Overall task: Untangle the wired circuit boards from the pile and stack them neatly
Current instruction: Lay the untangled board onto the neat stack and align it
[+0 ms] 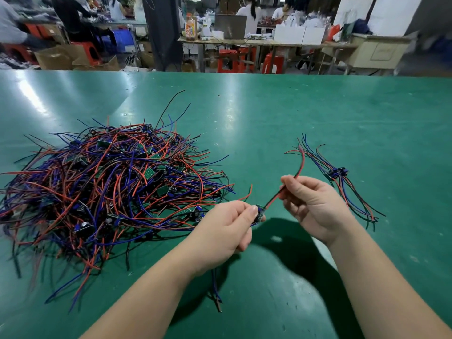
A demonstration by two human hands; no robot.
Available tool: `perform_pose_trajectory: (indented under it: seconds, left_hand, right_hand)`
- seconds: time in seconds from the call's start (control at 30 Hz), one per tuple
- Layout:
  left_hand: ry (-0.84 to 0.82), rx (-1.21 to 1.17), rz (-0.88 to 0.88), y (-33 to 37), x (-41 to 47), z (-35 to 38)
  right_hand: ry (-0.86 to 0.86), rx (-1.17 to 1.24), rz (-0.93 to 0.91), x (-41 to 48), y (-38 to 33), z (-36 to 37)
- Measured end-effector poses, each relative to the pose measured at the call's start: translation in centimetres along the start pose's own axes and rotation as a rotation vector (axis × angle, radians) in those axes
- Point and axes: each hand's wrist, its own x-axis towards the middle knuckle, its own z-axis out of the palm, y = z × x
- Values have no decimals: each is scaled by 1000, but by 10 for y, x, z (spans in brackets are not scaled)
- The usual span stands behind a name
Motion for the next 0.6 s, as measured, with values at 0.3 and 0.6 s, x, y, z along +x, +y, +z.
perform_pose_trajectory:
  seconds: [0.3,0.6]
  left_hand:
    - [-125,1,-19,5,-4,3]
    - [-63,508,55,2,-6,0]
  right_hand:
    - [168,224,-61,8,-18,-20]
    - [293,67,-33,7,-18,-26]
